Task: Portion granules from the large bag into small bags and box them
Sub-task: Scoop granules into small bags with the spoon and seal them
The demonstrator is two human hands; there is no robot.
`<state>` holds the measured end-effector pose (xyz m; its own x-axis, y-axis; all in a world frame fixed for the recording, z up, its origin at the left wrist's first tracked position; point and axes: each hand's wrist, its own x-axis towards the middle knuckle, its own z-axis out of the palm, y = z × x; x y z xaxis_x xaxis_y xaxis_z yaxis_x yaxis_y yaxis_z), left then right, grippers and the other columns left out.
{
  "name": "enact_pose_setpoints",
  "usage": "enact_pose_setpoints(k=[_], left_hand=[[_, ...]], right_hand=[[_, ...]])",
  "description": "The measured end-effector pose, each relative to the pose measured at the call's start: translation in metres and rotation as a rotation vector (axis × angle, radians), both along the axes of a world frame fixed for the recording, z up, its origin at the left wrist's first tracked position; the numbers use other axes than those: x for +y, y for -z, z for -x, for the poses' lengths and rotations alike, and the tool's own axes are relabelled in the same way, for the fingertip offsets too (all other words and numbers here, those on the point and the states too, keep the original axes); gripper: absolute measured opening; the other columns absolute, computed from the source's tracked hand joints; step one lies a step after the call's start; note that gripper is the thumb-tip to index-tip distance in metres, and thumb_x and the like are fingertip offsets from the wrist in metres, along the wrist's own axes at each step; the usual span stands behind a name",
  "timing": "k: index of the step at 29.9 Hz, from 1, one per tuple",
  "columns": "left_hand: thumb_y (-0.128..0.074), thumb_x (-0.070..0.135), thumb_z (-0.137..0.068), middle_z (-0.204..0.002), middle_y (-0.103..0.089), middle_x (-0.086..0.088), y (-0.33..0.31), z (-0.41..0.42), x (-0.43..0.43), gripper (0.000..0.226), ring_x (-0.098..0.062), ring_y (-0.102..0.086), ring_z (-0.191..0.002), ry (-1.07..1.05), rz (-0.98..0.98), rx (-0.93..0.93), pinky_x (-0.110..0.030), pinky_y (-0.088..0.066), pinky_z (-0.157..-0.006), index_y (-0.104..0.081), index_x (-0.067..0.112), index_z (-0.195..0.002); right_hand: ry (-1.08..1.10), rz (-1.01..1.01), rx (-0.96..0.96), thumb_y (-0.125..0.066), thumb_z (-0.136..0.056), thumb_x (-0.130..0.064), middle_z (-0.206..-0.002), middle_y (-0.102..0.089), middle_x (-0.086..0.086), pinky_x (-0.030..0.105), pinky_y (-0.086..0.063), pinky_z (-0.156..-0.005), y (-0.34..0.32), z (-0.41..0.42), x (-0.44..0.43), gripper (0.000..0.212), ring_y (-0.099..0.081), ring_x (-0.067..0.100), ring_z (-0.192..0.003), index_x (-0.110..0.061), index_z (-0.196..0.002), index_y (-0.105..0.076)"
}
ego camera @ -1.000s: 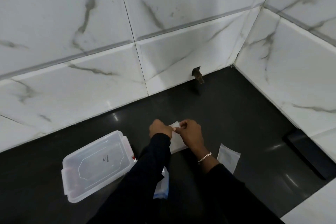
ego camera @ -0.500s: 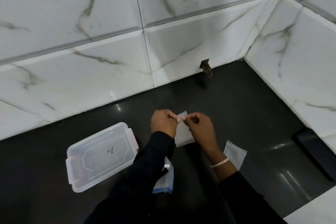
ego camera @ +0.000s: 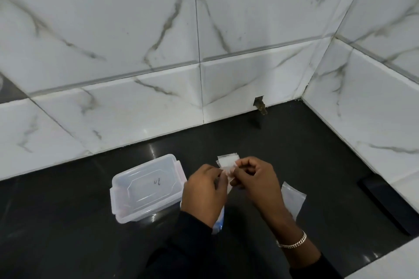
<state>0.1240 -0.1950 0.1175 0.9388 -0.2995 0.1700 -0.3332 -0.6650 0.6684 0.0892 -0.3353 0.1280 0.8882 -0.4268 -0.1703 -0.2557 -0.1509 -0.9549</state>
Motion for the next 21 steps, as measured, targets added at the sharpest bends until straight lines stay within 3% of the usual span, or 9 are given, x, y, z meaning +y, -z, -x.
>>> enact_pose_setpoints(k=[4, 7, 13, 15, 18, 21], left_hand=[[-0.061, 0.012, -0.084, -0.094, -0.067, 0.008, -0.006, 0.014, 0.024, 0.016, -0.007, -0.064, -0.082, -0.036, -0.003, -0.061, -0.025, -0.054, -0.073, -0.075, 0.017, -0.085], [-0.052, 0.008, -0.079, -0.099, -0.07, 0.008, -0.017, 0.025, 0.039, 0.027, -0.006, -0.067, -0.085, -0.047, 0.029, -0.104, -0.022, -0.056, -0.075, -0.077, 0.015, -0.084], [-0.061, -0.008, -0.08, -0.103, -0.071, 0.016, -0.034, 0.041, 0.097, 0.03, 0.004, -0.062, -0.097, 0.006, 0.095, -0.064, 0.0, -0.041, -0.085, -0.079, 0.014, -0.089], [-0.063, -0.007, -0.081, -0.103, -0.07, 0.022, -0.034, 0.041, 0.123, 0.032, 0.008, -0.062, -0.1, 0.047, 0.112, 0.015, -0.001, -0.042, -0.087, -0.079, 0.018, -0.09], [-0.064, -0.005, -0.08, -0.106, -0.069, 0.026, -0.027, 0.038, 0.147, 0.035, 0.009, -0.062, -0.103, 0.164, 0.071, 0.12, -0.011, -0.049, -0.091, -0.079, 0.024, -0.093], [-0.062, 0.0, -0.081, -0.115, -0.065, 0.027, -0.016, 0.033, 0.147, 0.033, 0.011, -0.058, -0.109, 0.3, 0.005, 0.222, -0.019, -0.05, -0.095, -0.079, 0.025, -0.093]], right_hand=[[-0.102, 0.076, 0.033, -0.071, -0.086, -0.008, -0.071, -0.075, 0.003, 0.035, -0.063, -0.065, -0.013, 0.019, 0.021, 0.01, -0.073, 0.015, -0.061, -0.017, -0.089, -0.068], [-0.132, 0.132, 0.032, -0.071, -0.084, -0.009, -0.068, -0.072, 0.005, 0.027, -0.06, -0.059, -0.019, 0.029, 0.038, 0.017, -0.071, 0.014, -0.058, -0.023, -0.091, -0.063], [-0.281, 0.16, 0.002, -0.076, -0.086, -0.03, -0.073, -0.071, -0.001, 0.017, -0.051, -0.056, -0.032, 0.034, 0.05, 0.02, -0.068, 0.009, -0.062, -0.033, -0.1, -0.063], [-0.231, 0.261, -0.058, -0.075, -0.086, -0.029, -0.078, -0.069, -0.007, 0.012, -0.049, -0.06, -0.031, 0.029, 0.039, 0.012, -0.065, 0.002, -0.071, -0.033, -0.094, -0.068], [-0.283, 0.426, -0.058, -0.074, -0.087, -0.021, -0.103, -0.061, -0.016, 0.012, -0.045, -0.076, -0.012, 0.013, 0.024, 0.013, -0.058, -0.001, -0.097, -0.033, -0.09, -0.075], [-0.534, 0.675, 0.111, -0.07, -0.087, -0.027, -0.129, -0.048, -0.01, 0.033, -0.044, -0.101, 0.015, -0.006, 0.023, 0.015, -0.039, 0.013, -0.124, -0.038, -0.095, -0.076]])
